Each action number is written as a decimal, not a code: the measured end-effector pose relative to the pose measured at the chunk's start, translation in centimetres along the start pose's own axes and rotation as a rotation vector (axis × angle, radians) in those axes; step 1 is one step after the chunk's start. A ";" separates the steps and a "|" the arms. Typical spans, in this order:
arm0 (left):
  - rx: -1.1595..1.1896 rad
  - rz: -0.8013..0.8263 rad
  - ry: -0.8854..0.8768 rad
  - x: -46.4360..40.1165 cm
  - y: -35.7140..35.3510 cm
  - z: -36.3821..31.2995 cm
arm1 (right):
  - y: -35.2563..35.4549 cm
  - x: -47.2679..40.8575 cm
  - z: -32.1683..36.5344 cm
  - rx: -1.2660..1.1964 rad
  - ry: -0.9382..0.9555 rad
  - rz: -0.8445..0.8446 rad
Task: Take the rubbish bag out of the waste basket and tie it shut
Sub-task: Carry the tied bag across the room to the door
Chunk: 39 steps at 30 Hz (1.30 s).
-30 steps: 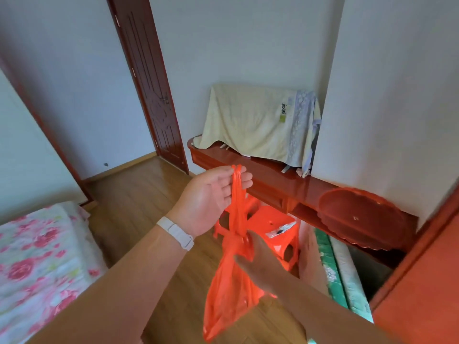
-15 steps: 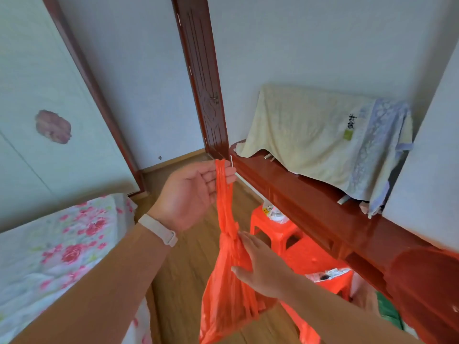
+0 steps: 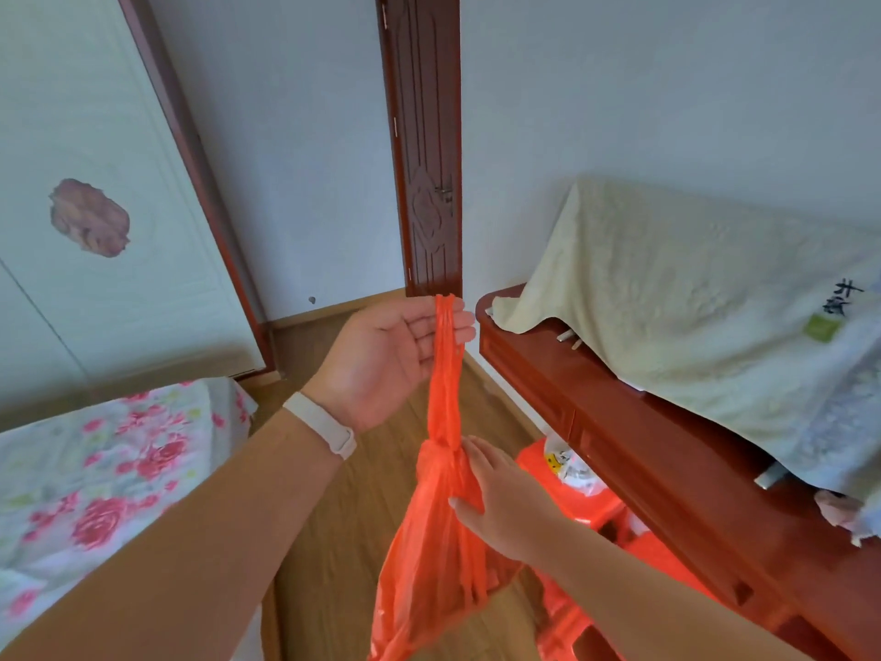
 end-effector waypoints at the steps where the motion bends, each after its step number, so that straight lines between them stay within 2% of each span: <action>1: -0.002 0.013 0.002 -1.2 1.3 -0.3 | -0.4 -1.9 0.2 -0.011 -0.017 0.000; 10: 0.006 0.014 -0.008 -8.6 12.6 -4.4 | -3.5 -16.5 3.5 -0.087 -0.069 -0.009; 18: 0.047 -0.095 -0.013 -15.4 21.0 -6.1 | -7.0 -27.2 4.7 -0.237 -0.090 0.002; 28: 0.046 -0.214 -0.012 -26.9 31.1 -6.3 | -10.0 -42.1 1.2 -0.259 -0.010 0.079; 39: 0.027 -0.240 -0.016 -39.9 37.3 -9.1 | -8.3 -56.9 -3.1 -0.255 0.051 0.119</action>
Point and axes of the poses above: each hand's wrist, its own x-axis away from the middle knuckle, its own y-axis out of the back of the hand, z = x × y, the point moved 6 cm from there along -x, towards the middle knuckle, and after that the axes turned 8 degrees about -x, right-handed, at the moved point
